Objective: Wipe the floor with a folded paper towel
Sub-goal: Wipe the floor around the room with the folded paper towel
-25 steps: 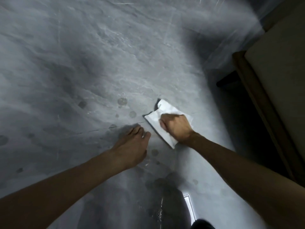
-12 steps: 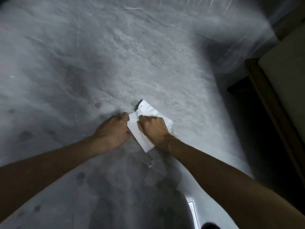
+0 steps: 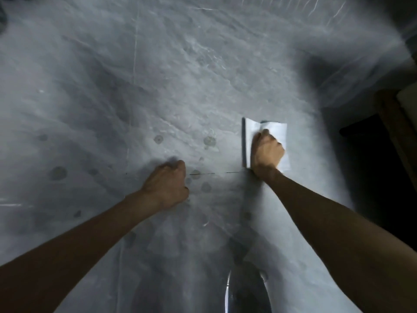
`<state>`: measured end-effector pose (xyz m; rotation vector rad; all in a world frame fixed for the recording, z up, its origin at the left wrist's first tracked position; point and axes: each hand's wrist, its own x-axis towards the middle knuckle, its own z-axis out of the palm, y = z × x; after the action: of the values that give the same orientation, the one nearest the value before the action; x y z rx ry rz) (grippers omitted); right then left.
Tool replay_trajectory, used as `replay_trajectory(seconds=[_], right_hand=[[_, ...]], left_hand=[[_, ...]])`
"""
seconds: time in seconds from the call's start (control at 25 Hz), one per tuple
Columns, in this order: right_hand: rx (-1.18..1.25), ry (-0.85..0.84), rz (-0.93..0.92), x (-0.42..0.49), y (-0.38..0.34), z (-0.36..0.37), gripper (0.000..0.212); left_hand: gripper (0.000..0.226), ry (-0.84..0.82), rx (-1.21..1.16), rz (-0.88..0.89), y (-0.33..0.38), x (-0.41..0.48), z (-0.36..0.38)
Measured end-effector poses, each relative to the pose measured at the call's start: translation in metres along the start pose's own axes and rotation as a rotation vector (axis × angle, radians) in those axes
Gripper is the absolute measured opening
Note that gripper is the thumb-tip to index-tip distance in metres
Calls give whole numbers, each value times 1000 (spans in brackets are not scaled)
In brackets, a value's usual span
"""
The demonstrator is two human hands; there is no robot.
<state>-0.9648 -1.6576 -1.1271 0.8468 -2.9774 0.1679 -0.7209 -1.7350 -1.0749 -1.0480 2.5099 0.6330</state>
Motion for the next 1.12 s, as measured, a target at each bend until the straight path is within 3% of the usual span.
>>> replay_trajectory(seconds=[0.16, 0.24, 0.28, 0.36, 0.48, 0.52, 0.6, 0.68, 0.76, 0.84, 0.88, 0.92, 0.96, 1.08, 1.12], right_hand=[[-22, -171, -653, -48, -116, 13, 21], [-43, -289, -924, -32, -110, 10, 23], [-30, -313, -948, -20, -90, 10, 26], [-13, -238, -690, 3, -25, 12, 31], [-107, -83, -50, 3, 83, 0, 28], [-79, -46, 66, -8, 95, -4, 28], [-2, -5, 104, -38, 81, -3, 28], [60, -82, -94, -84, 40, 1, 21], [93, -112, -490, -131, 4, -2, 13], [59, -84, -867, -132, 5, -12, 14], [53, -77, -959, -119, 21, -15, 14], [38, -49, -947, -107, 42, -14, 14], [17, -31, -810, -99, 68, -15, 14], [-71, -22, -85, -94, 125, -17, 22], [-48, 4, 69, -93, 122, -15, 26]], left_hand=[[31, 105, -56, -34, -14, -4, 2], [23, 183, -127, -88, -23, -4, 3], [21, 184, -144, -99, -28, -4, 5], [22, 113, -143, -94, -29, -5, 12], [41, 2, -63, -90, -19, -5, 17], [47, -22, -44, -94, -15, -4, 17], [46, -23, -54, -108, -12, -1, 15], [38, 6, -81, -110, -11, -2, 12], [31, 27, -85, -107, -9, -6, 10], [29, 47, -84, -88, -8, -10, 8], [29, 51, -81, -69, -8, -13, 9], [28, 61, -73, -40, -8, -17, 10], [25, 76, -49, -5, -10, -22, 12], [24, 95, 5, 68, -14, -35, 12], [24, 101, -4, 67, -16, -37, 10]])
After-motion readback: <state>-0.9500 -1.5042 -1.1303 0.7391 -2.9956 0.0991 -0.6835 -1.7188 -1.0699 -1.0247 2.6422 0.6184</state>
